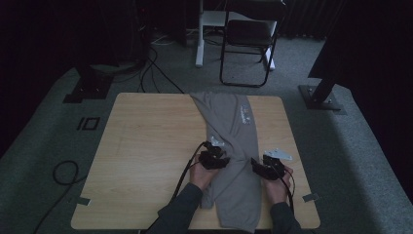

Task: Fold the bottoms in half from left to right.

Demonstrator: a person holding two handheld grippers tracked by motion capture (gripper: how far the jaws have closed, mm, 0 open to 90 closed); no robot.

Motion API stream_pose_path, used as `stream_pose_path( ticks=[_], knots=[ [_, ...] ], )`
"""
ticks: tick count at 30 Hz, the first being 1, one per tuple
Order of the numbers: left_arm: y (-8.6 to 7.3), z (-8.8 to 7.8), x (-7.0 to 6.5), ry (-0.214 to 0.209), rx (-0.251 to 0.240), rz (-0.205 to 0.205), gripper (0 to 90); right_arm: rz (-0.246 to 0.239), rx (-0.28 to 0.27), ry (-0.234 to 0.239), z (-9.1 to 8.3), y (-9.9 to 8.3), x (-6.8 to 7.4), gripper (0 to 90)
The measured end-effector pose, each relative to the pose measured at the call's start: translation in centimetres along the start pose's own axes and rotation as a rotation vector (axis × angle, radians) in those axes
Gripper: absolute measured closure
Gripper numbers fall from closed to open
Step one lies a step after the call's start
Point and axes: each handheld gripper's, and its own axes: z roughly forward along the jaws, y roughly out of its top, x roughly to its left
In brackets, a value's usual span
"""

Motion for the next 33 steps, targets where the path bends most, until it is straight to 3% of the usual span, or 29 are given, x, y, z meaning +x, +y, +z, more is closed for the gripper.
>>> stream_pose_path(
  ticks=[4, 7, 13, 16, 17, 21, 23, 25, 27, 33],
  knots=[
    [-0.8, -2.4, 0.7, -0.006, -0.048, -0.025, 59.9, -0.011, 0.000, 0.046, 0.8, 1.1, 0.6, 54.3],
    [-1.7, -3.4, 1.3, -0.013, -0.043, -0.049, 58.5, -0.001, 0.015, 0.077, 1.5, 1.8, 1.0, 56.6],
    [-4.9, -5.5, 2.5, -0.022, -0.055, -0.104, 55.8, -0.004, 0.056, 0.088, 2.4, 1.9, 1.3, 57.7],
    [-5.5, -6.0, 2.8, -0.018, -0.043, -0.094, 54.4, 0.000, 0.067, 0.086, 2.6, 1.8, 1.2, 58.4],
    [-6.1, -6.2, 2.8, -0.023, -0.020, -0.073, 54.4, -0.001, 0.070, 0.088, 2.7, 1.8, 1.2, 59.5],
    [-7.0, -6.1, 2.4, -0.040, 0.022, -0.051, 52.5, -0.009, 0.091, 0.093, 3.0, 1.7, 1.4, 63.7],
    [-7.1, -6.1, 2.2, -0.028, 0.021, -0.049, 57.2, -0.011, 0.105, 0.101, 3.2, 1.5, 1.5, 67.0],
    [-6.9, -6.0, 1.9, -0.035, 0.044, -0.040, 73.3, -0.031, 0.112, 0.107, 3.2, 1.5, 1.7, 74.9],
    [-6.7, -6.1, 1.4, -0.052, 0.034, -0.026, 88.1, -0.044, 0.112, 0.114, 3.1, 1.5, 1.9, 86.1],
    [-5.1, -7.8, -1.1, -0.129, -0.020, 0.035, 89.7, -0.051, 0.068, 0.130, 1.9, 1.9, 1.7, 89.8]
  ],
)
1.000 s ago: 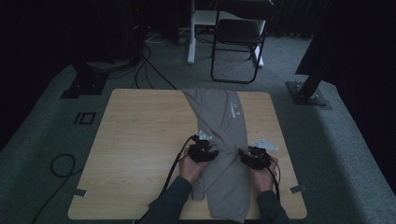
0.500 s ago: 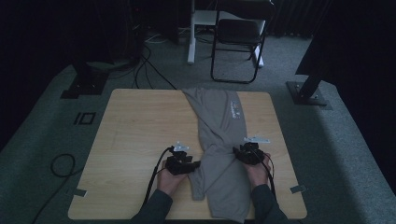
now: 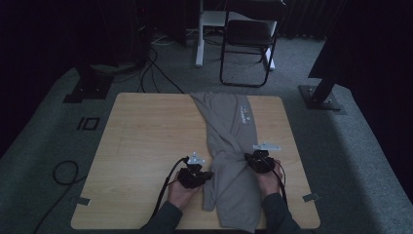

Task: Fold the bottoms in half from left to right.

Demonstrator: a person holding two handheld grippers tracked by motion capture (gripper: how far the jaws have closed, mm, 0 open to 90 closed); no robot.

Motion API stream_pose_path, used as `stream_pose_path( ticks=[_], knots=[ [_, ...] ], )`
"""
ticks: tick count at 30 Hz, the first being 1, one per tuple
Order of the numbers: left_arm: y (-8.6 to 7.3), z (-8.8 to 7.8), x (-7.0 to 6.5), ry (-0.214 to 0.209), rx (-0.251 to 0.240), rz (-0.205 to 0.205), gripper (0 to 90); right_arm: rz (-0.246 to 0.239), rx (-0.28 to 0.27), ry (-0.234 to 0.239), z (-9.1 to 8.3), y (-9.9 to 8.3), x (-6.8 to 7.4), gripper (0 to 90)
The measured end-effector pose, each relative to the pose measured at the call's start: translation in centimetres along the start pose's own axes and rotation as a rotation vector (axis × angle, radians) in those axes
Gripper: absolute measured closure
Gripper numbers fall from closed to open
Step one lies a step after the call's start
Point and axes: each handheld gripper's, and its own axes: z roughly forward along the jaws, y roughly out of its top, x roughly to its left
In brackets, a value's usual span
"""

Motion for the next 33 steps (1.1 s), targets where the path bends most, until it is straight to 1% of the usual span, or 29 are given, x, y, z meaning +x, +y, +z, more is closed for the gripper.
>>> stream_pose_path(
  ticks=[3, 7, 9, 11, 12, 13, 14, 15, 16, 17, 18, 19, 20, 21, 22, 23, 24, 25, 26, 27, 28, 30, 31, 32, 33],
  knots=[
    [1.1, -0.5, -1.5, -0.053, -0.028, 0.021, 89.7, 0.012, -0.025, 0.012, -0.9, 0.2, -0.1, 89.8],
    [2.2, -0.7, -4.0, -0.144, -0.049, 0.056, 89.7, 0.017, -0.049, 0.022, -2.0, 0.5, -0.3, 89.7],
    [2.7, -0.6, -5.4, -0.184, -0.051, 0.088, 89.7, 0.021, -0.062, 0.024, -2.5, 0.7, -0.4, 89.8],
    [2.9, -0.4, -7.1, -0.210, -0.044, 0.130, 89.7, 0.015, -0.077, 0.017, -3.0, 0.8, -0.5, 89.7],
    [2.9, -0.1, -7.9, -0.215, -0.037, 0.158, 89.7, 0.012, -0.083, 0.011, -3.2, 0.8, -0.6, 89.6],
    [2.9, 0.3, -8.6, -0.228, -0.028, 0.170, 89.8, 0.006, -0.087, 0.004, -3.4, 0.8, -0.7, 89.6],
    [2.9, 0.3, -8.6, -0.228, -0.028, 0.170, 89.8, 0.006, -0.087, 0.004, -3.4, 0.8, -0.7, 89.6],
    [2.6, 1.2, -9.6, -0.267, -0.007, 0.175, 89.8, 0.001, -0.085, -0.005, -3.5, 0.6, -0.9, 89.6],
    [2.4, 1.6, -10.0, -0.282, 0.002, 0.175, 89.8, 0.001, -0.073, -0.023, -3.4, 0.3, -1.3, 89.6],
    [2.1, 2.1, -10.6, -0.302, 0.018, 0.181, 89.8, 0.001, -0.067, -0.029, -3.4, 0.1, -1.5, 89.7],
    [1.8, 2.7, -11.1, -0.332, 0.028, 0.178, 89.8, 0.006, -0.059, -0.039, -3.3, -0.3, -1.8, 89.6],
    [1.4, 3.1, -11.6, -0.353, 0.035, 0.181, 89.7, 0.003, -0.051, -0.053, -3.1, -0.6, -2.0, 89.6],
    [1.1, 3.5, -12.2, -0.364, 0.040, 0.193, 89.4, 0.004, -0.042, -0.065, -3.0, -0.9, -2.3, 89.6],
    [0.9, 3.9, -12.5, -0.379, 0.043, 0.210, 86.7, 0.007, -0.030, -0.069, -2.8, -1.3, -2.6, 89.5],
    [0.9, 4.2, -12.6, -0.401, 0.048, 0.216, 77.7, 0.012, -0.018, -0.073, -2.7, -1.6, -2.8, 89.2],
    [0.9, 4.2, -12.5, -0.397, 0.046, 0.223, 67.8, 0.007, -0.003, -0.087, -2.5, -1.9, -3.0, 86.9],
    [1.0, 4.1, -12.2, -0.389, 0.035, 0.228, 64.6, -0.003, 0.012, -0.099, -2.4, -2.1, -3.1, 81.0],
    [1.0, 4.1, -12.2, -0.389, 0.035, 0.228, 62.7, -0.003, 0.012, -0.099, -2.4, -2.1, -3.1, 81.0],
    [1.3, 3.3, -10.6, -0.377, -0.001, 0.204, 59.5, -0.014, 0.018, -0.115, -2.9, -2.5, -3.3, 70.4],
    [1.5, 2.9, -9.6, -0.352, -0.021, 0.192, 59.5, -0.014, 0.018, -0.115, -2.9, -2.5, -3.3, 70.4],
    [1.7, 2.5, -8.7, -0.312, -0.038, 0.186, 59.1, -0.013, 0.010, -0.114, -3.1, -2.6, -3.3, 68.2],
    [2.0, 2.1, -6.6, -0.205, -0.063, 0.166, 58.7, 0.006, -0.005, -0.096, -3.6, -2.7, -3.4, 65.7],
    [2.1, 2.1, -5.5, -0.156, -0.076, 0.151, 58.7, 0.008, -0.012, -0.086, -3.7, -2.8, -3.3, 64.8],
    [2.2, 2.3, -4.4, -0.105, -0.084, 0.126, 57.9, 0.003, -0.015, -0.082, -3.8, -2.9, -3.2, 64.1],
    [2.3, 2.6, -3.3, -0.048, -0.083, 0.105, 57.1, -0.005, -0.016, -0.078, -3.8, -3.0, -3.0, 63.2]
  ],
)
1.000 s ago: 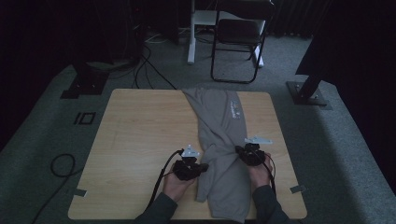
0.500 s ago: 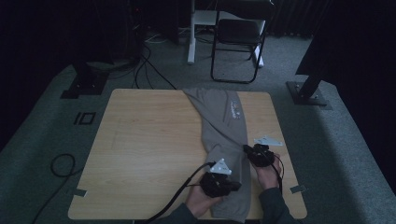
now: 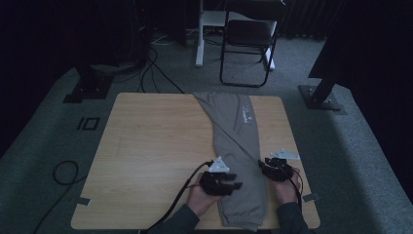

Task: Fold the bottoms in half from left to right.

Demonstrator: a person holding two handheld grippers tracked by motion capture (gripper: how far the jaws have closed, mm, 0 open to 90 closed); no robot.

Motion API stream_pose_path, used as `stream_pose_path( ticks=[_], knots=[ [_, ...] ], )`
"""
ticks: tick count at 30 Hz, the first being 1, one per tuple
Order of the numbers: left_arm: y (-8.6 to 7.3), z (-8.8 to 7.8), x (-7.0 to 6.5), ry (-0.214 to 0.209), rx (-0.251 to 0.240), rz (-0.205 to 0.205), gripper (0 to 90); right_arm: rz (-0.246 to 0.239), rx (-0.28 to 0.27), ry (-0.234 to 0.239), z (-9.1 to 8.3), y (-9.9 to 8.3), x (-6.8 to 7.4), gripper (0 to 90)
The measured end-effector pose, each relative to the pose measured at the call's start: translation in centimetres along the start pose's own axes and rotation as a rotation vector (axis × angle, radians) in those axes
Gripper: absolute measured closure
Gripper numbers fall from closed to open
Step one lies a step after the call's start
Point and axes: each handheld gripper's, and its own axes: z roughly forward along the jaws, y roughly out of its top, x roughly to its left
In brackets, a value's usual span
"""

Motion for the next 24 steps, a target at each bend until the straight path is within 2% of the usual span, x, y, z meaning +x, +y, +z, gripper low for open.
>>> stream_pose_path(
  ticks=[3, 4, 5, 7, 10, 12, 13, 14, 17, 19, 22, 24],
  knots=[
    [-0.4, 1.3, 3.0, 0.126, 0.026, -0.091, 55.0, -0.002, 0.011, 0.007, 0.5, -0.3, 0.3, 62.4],
    [-0.4, 1.3, 3.0, 0.126, 0.026, -0.091, 54.7, -0.002, 0.011, 0.007, 0.5, -0.3, 0.3, 62.4],
    [-0.5, 2.5, 4.6, 0.178, 0.047, -0.148, 52.5, 0.012, 0.031, 0.010, 1.1, -0.5, 0.4, 63.5],
    [-0.6, 3.4, 4.9, 0.176, 0.064, -0.156, 52.4, 0.018, 0.041, 0.011, 1.4, -0.7, 0.6, 64.9],
    [-0.7, 4.3, 4.6, 0.170, 0.088, -0.148, 52.7, 0.017, 0.034, 0.011, 1.4, -0.8, 0.7, 68.4],
    [-0.9, 4.7, 4.3, 0.179, 0.107, -0.130, 58.4, 0.018, 0.029, 0.012, 1.4, -0.9, 0.8, 71.7],
    [-1.0, 4.7, 4.2, 0.178, 0.109, -0.121, 64.1, 0.020, 0.028, 0.013, 1.4, -0.9, 0.9, 73.4],
    [-1.0, 4.7, 4.2, 0.179, 0.113, -0.114, 71.9, 0.022, 0.028, 0.015, 1.3, -1.0, 0.9, 75.6],
    [-1.2, 4.3, 4.0, 0.194, 0.114, -0.099, 84.1, 0.023, 0.026, 0.016, 1.3, -1.1, 1.2, 80.5],
    [-1.5, 4.0, 4.1, 0.200, 0.120, -0.088, 86.1, 0.031, 0.027, 0.020, 1.2, -1.1, 1.4, 82.0],
    [-2.1, 3.1, 4.5, 0.202, 0.120, -0.101, 86.6, 0.058, 0.025, 0.037, 1.0, -1.4, 2.0, 82.8],
    [-2.6, 2.4, 4.7, 0.211, 0.117, -0.103, 86.6, 0.054, 0.025, 0.051, 0.8, -1.6, 2.7, 83.2]
  ],
)
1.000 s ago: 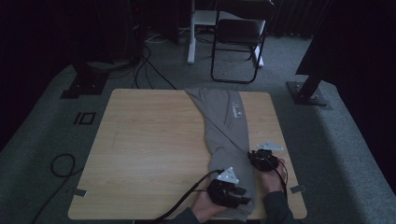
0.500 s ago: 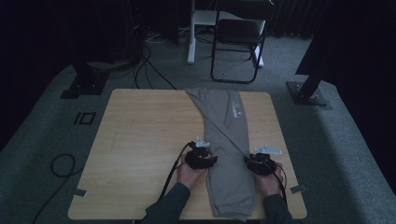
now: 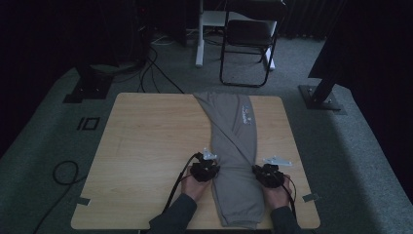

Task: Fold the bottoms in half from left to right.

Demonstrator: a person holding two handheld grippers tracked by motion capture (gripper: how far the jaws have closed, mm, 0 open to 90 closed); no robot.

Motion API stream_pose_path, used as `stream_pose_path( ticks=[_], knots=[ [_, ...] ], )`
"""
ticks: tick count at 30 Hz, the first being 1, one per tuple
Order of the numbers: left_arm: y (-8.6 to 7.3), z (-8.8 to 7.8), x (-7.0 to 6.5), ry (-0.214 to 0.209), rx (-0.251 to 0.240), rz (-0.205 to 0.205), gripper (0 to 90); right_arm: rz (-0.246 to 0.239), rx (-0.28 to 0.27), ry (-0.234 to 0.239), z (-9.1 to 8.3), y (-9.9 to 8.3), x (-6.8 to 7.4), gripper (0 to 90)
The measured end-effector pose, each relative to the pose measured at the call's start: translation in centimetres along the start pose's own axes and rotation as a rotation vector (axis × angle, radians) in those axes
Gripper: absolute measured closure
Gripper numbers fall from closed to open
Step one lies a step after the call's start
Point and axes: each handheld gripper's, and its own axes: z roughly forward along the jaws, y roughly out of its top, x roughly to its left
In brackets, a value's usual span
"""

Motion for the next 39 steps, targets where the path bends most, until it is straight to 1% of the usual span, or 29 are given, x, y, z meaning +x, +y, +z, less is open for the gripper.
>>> stream_pose_path(
  ticks=[3, 6, 10, 13, 16, 17, 18, 19, 20, 21, 22, 23, 24, 25, 27, 29, 31, 33, 36, 37, 39],
  knots=[
    [-1.1, -1.2, 0.5, 0.011, -0.005, -0.021, 86.6, -0.011, 0.000, 0.016, -0.2, -0.4, 1.3, 83.8],
    [-2.3, -2.4, 0.8, 0.017, -0.009, -0.028, 86.7, -0.024, 0.002, 0.038, -0.4, -0.9, 2.8, 85.3],
    [-3.9, -3.9, 1.0, 0.013, -0.018, -0.050, 86.7, -0.043, 0.009, 0.070, -0.6, -1.4, 4.6, 87.0],
    [-4.9, -4.8, 0.7, 0.003, -0.013, -0.047, 86.9, -0.062, 0.016, 0.085, -0.9, -1.7, 5.6, 88.4],
    [-5.5, -5.4, 0.2, -0.008, 0.003, -0.026, 86.8, -0.066, 0.027, 0.096, -1.4, -2.2, 6.3, 88.9],
    [-5.5, -5.4, 0.2, -0.008, 0.003, -0.026, 86.8, -0.066, 0.027, 0.096, -1.4, -2.2, 6.3, 88.9],
    [-5.6, -5.5, 0.0, -0.005, 0.009, -0.014, 86.8, -0.062, 0.030, 0.099, -1.6, -2.3, 6.5, 88.9],
    [-5.6, -5.6, 0.0, 0.000, 0.008, -0.011, 85.9, -0.064, 0.033, 0.102, -1.9, -2.6, 6.7, 88.9],
    [-5.5, -5.6, 0.2, 0.010, 0.002, -0.019, 83.7, -0.062, 0.038, 0.104, -2.0, -2.7, 6.8, 88.8],
    [-5.4, -5.7, 0.4, 0.017, -0.008, -0.039, 78.2, -0.065, 0.039, 0.105, -2.1, -2.7, 6.8, 88.0],
    [-5.3, -5.9, 0.6, 0.025, -0.024, -0.063, 72.0, -0.065, 0.036, 0.101, -2.2, -2.8, 6.8, 83.4],
    [-5.3, -6.2, 0.6, 0.023, -0.037, -0.070, 70.4, -0.060, 0.025, 0.094, -2.4, -2.8, 6.8, 78.5],
    [-5.2, -6.7, 0.4, 0.022, -0.053, -0.060, 69.4, -0.058, 0.017, 0.090, -2.5, -2.8, 6.7, 76.3],
    [-5.1, -7.0, 0.1, 0.022, -0.059, -0.051, 68.2, -0.052, 0.001, 0.089, -2.8, -2.7, 6.5, 73.1],
    [-5.0, -7.6, -0.7, 0.019, -0.066, -0.022, 66.3, -0.055, -0.017, 0.090, -3.2, -2.5, 6.3, 72.0],
    [-5.1, -7.8, -1.5, 0.004, -0.062, 0.002, 65.6, -0.071, -0.039, 0.092, -3.5, -2.3, 6.0, 71.4],
    [-5.1, -7.6, -2.3, -0.019, -0.054, 0.021, 64.9, -0.076, -0.055, 0.088, -3.7, -1.9, 5.9, 71.3],
    [-5.1, -7.0, -2.8, -0.018, -0.043, 0.047, 63.7, -0.087, -0.063, 0.087, -3.5, -1.4, 5.7, 70.8],
    [-4.9, -6.0, -3.0, -0.031, -0.025, 0.048, 63.3, -0.106, -0.071, 0.089, -2.8, -0.3, 5.5, 68.2],
    [-4.9, -5.6, -3.0, -0.028, -0.020, 0.053, 63.3, -0.112, -0.070, 0.097, -2.3, 0.2, 5.4, 67.0],
    [-4.8, -4.9, -2.8, -0.028, -0.005, 0.047, 63.2, -0.124, -0.067, 0.103, -1.2, 1.1, 5.3, 64.4]
  ],
)
